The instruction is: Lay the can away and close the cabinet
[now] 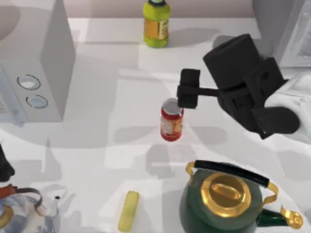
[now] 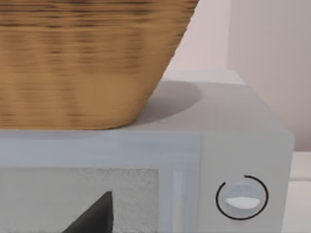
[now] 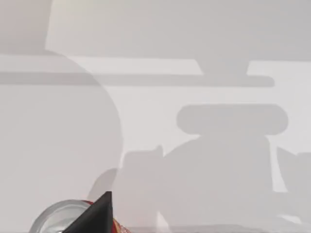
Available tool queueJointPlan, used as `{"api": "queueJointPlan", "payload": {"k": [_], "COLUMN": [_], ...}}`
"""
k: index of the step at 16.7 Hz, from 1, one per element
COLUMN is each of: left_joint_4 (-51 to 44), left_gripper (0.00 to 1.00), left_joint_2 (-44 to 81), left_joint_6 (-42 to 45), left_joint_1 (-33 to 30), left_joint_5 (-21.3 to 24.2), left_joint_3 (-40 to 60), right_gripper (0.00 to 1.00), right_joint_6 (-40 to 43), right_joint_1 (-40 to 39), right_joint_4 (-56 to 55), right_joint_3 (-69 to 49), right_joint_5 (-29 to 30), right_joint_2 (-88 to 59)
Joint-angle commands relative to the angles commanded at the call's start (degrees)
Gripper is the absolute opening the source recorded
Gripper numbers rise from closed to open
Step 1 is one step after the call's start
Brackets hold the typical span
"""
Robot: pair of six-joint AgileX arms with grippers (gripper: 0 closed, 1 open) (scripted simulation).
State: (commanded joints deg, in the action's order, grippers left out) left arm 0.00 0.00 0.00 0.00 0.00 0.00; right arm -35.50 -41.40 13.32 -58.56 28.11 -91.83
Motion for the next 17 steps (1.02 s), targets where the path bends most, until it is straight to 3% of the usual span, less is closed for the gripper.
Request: {"api": "queueJointPlan", "payload": {"k": [7, 17], "left_joint_4": [0.0, 0.0], "left_gripper": [1.00, 1.00], "left_joint_2": [0.0, 0.0], "left_joint_6": [0.0, 0.0], "left_joint_1": [0.0, 0.0], "left_joint_5": [0.0, 0.0], "left_joint_3": [0.0, 0.0], "right_gripper": [1.00, 1.00], "right_joint_6": [-8.1, -4.6], "right_joint_1": [-10.1, -6.9], "right_joint_4": [3.4, 0.1], "right_joint_3": [-11.4, -13.4], "right_joint_5": [5.8, 4.2], "right_joint_2": [-20.5, -24.1]}}
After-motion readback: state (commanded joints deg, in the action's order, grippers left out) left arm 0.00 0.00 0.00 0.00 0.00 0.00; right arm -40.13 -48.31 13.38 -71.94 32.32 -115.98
